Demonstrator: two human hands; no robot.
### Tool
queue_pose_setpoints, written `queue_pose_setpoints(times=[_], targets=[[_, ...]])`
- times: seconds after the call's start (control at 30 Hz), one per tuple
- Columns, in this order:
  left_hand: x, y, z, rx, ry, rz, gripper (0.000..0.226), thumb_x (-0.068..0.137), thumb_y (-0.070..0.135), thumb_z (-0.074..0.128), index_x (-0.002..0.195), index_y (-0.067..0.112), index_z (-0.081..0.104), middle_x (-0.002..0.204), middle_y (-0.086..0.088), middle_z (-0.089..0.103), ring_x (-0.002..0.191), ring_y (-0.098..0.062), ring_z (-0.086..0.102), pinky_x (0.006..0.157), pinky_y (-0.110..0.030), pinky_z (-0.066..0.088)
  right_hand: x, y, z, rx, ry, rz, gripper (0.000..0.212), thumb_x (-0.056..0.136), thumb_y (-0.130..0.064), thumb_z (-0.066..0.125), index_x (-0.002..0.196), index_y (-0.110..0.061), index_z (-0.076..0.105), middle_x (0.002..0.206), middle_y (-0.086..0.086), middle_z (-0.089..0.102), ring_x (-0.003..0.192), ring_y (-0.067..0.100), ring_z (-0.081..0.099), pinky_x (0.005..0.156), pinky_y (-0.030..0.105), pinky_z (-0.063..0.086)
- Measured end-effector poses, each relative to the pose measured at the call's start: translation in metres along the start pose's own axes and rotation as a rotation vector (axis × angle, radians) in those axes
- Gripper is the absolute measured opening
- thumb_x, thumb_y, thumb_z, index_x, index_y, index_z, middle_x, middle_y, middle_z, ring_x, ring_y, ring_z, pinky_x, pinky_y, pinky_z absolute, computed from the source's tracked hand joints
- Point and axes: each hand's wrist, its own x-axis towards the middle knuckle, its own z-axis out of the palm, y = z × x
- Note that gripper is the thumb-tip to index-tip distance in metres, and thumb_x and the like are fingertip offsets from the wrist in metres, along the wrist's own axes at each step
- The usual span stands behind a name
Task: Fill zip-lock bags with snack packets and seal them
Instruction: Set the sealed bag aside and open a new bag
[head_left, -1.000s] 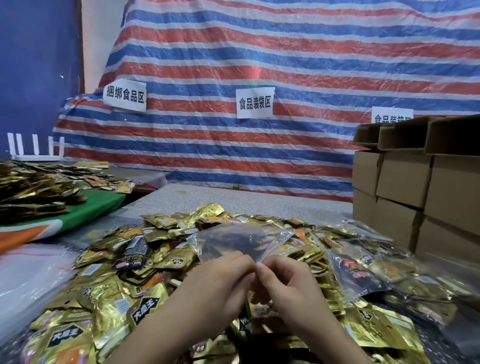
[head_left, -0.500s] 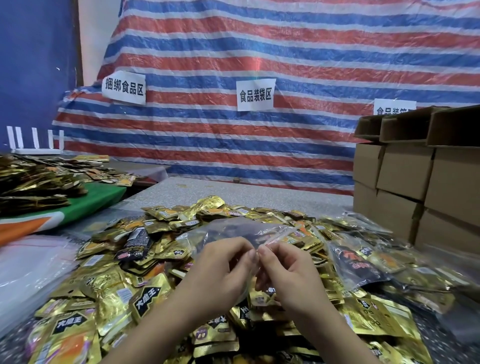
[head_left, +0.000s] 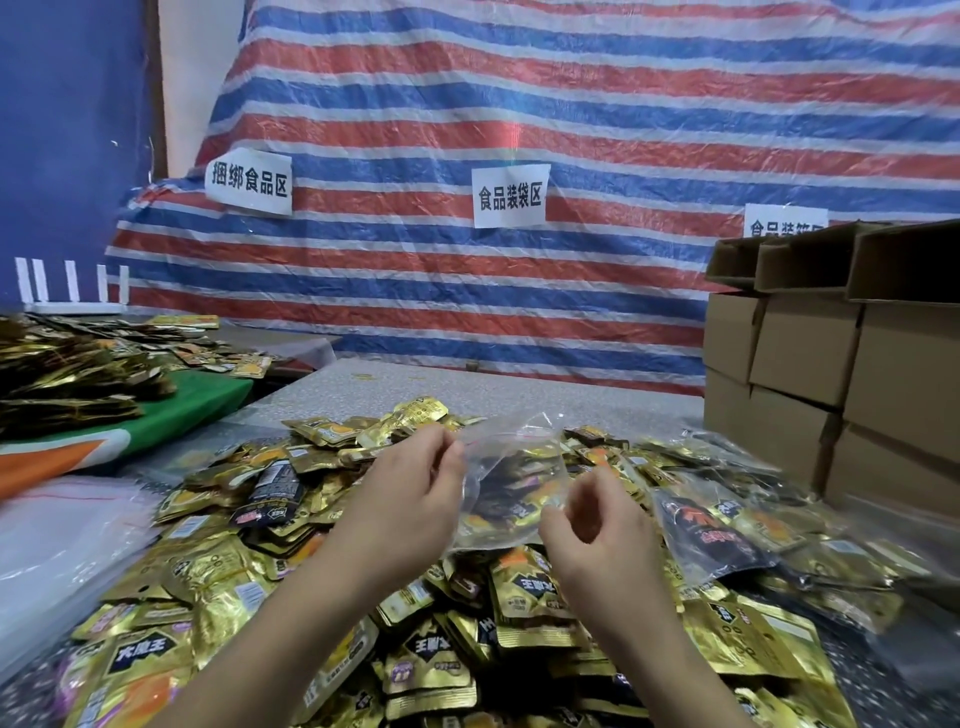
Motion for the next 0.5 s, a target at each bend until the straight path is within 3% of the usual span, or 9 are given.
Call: queue_pose_setpoints(times=[0.03,0.13,0.23,0.3,0.37,0.5], targets=[[0.001,0.005,-0.001,0.051,-0.029,0.042,0.028,0.102,0.038,0.038,0.080,0.025,0.051,0.068,0.007,0.054,0.056,-0.004,0.046,0.052,-0.026,0.039,0.001,-0.001,-0.001,-0.036,0.025,0.004,0.019,0.084,-0.035,0.064,0.090,-0.027,0.048,0.084,-0.010,0.054,0.071,-0.001,0.049,0.063,0.017,0.040],[-0.001,0.020,-0.007,0.168,-0.133,0.152,0.031,0.098,0.051,0.032,0.081,0.031,0.047,0.073,0.010,0.054,0.065,-0.002,0.049,0.054,-0.024,0.038,0.007,-0.013,-0.007,-0.161,0.079,-0.051,0.058,0.085,-0.038,0.070,0.128,-0.044,0.031,0.118,-0.021,0.038,0.105,-0.006,0.043,0.087,0.028,0.042],[0.000,0.033,-0.014,0.252,-0.237,0.219,0.029,0.096,0.054,0.035,0.083,0.032,0.047,0.077,0.012,0.055,0.072,0.000,0.049,0.059,-0.022,0.039,0.020,-0.033,-0.021,-0.312,0.128,-0.272,0.072,0.083,-0.024,0.073,0.144,-0.031,0.034,0.133,-0.015,0.036,0.124,0.007,0.038,0.103,0.033,0.037],[0.000,0.039,-0.021,0.286,-0.296,0.229,0.024,0.096,0.051,0.042,0.083,0.032,0.047,0.079,0.013,0.054,0.072,-0.001,0.049,0.063,-0.022,0.042,0.030,-0.046,-0.032,-0.406,0.060,-0.352,0.050,0.084,-0.017,0.071,0.132,-0.021,0.057,0.131,-0.004,0.054,0.122,0.014,0.048,0.106,0.040,0.042],[0.001,0.043,-0.028,0.353,-0.317,0.260,0.020,0.097,0.046,0.048,0.083,0.032,0.045,0.080,0.013,0.053,0.072,-0.002,0.048,0.063,-0.022,0.041,0.037,-0.058,-0.040,-0.483,-0.037,-0.345,0.021,0.088,-0.017,0.066,0.108,-0.018,0.072,0.108,-0.004,0.070,0.102,0.016,0.062,0.091,0.044,0.051],[0.002,0.048,-0.044,0.406,-0.294,0.266,0.013,0.093,0.026,0.052,0.095,0.033,0.042,0.087,0.016,0.053,0.079,-0.003,0.051,0.065,-0.019,0.042,0.043,-0.073,-0.050,-0.570,-0.156,-0.290,0.014,0.091,-0.021,0.058,0.091,-0.020,0.072,0.083,-0.004,0.070,0.076,0.016,0.063,0.070,0.044,0.056]])
